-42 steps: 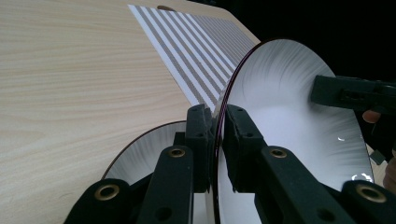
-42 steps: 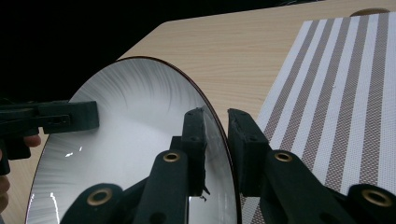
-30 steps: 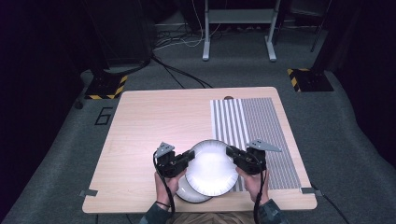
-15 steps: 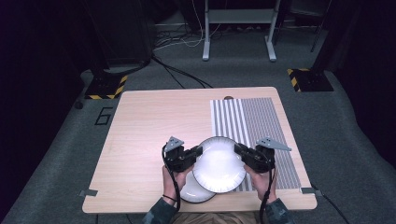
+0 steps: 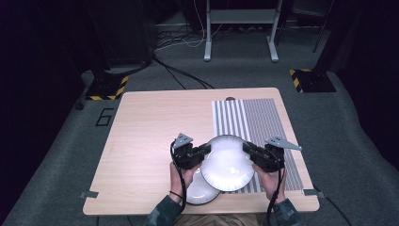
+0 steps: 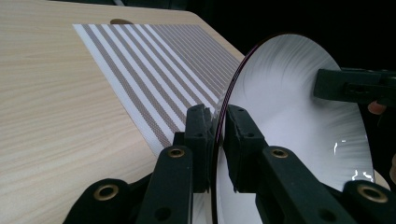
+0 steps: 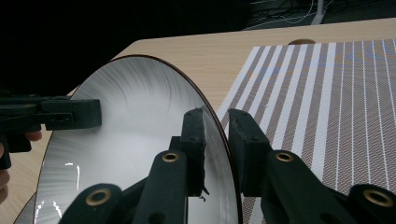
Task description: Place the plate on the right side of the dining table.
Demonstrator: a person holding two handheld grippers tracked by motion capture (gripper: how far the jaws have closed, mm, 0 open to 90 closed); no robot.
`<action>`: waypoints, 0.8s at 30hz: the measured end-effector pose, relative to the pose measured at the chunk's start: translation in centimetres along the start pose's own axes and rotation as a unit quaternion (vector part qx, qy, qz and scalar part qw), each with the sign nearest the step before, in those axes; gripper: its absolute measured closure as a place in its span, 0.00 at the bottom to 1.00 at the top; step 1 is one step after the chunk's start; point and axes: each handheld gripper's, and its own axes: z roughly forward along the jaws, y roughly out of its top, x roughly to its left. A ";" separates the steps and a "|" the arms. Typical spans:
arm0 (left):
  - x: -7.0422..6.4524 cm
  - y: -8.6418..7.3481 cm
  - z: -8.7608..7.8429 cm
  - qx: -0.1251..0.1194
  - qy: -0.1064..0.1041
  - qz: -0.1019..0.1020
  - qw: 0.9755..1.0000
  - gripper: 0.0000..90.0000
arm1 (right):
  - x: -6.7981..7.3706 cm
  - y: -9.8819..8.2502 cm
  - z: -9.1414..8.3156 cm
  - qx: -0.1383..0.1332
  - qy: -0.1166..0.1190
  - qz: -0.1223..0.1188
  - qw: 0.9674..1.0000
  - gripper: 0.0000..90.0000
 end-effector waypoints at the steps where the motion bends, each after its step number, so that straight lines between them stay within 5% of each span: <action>1: 0.0 0.0 0.1 0.002 -0.001 -0.001 1.000 0.88 | -0.1 0.0 0.0 -0.001 0.000 -0.002 1.000 0.85; 24: -0.7 1.5 2.4 0.012 -0.009 0.002 1.000 0.88 | -2.0 0.7 -0.4 -0.004 -0.009 0.005 1.000 0.85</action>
